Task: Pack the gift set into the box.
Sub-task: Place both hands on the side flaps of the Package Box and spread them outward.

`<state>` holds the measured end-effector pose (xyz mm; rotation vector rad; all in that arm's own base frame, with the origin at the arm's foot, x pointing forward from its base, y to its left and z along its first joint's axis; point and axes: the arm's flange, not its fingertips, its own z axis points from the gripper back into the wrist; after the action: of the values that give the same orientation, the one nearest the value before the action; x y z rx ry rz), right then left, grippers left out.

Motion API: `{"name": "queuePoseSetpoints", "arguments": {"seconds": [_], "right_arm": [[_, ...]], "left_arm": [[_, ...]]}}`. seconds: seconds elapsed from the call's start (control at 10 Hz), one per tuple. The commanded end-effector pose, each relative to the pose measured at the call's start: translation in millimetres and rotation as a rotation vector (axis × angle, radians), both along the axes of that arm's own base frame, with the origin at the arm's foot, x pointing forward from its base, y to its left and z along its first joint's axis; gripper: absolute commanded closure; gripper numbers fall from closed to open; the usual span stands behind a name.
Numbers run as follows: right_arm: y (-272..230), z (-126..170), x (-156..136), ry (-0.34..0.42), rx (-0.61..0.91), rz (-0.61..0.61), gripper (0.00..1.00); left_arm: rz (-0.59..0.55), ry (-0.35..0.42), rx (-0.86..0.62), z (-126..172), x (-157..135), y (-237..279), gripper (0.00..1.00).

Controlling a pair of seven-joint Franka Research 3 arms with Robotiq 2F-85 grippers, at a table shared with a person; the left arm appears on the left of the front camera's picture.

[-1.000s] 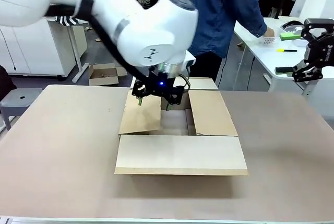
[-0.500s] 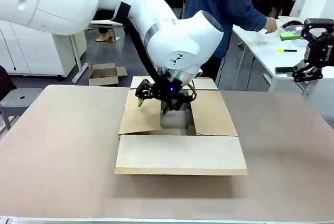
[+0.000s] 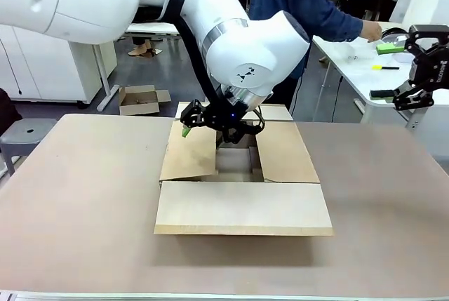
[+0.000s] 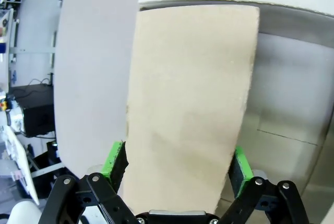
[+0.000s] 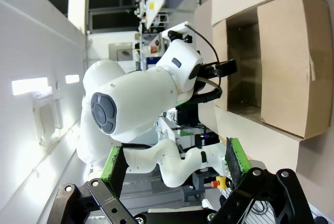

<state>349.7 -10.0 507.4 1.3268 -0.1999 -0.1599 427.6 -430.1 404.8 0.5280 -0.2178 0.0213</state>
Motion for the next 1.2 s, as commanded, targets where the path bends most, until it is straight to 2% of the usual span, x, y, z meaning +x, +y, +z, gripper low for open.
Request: {"name": "queuePoseSetpoints", "arguments": {"seconds": [0.0,0.2,0.3,0.5,0.9,1.1], "right_arm": [[0.2,-0.7,1.5,-0.029,0.005,0.008,0.0],[0.2,-0.7,1.5,-0.029,0.005,0.008,0.0],[0.2,-0.7,1.5,-0.029,0.005,0.008,0.0],[0.2,-0.7,1.5,-0.029,0.005,0.008,0.0],[0.2,-0.7,1.5,-0.029,0.005,0.008,0.0],[0.2,-0.7,1.5,-0.029,0.005,0.008,0.0]], "left_arm": [[0.032,-0.052,0.04,15.3,-5.7,10.7,0.0],[0.061,-0.071,0.032,21.7,-4.7,20.1,0.0],[0.034,-0.049,-0.003,27.8,-7.1,24.3,0.0],[0.04,-0.075,-0.063,46.1,-10.1,37.8,0.0],[0.04,-0.036,-0.158,50.4,-5.8,61.1,0.0],[0.098,-0.039,-0.184,49.4,-6.2,79.2,0.0]]}}
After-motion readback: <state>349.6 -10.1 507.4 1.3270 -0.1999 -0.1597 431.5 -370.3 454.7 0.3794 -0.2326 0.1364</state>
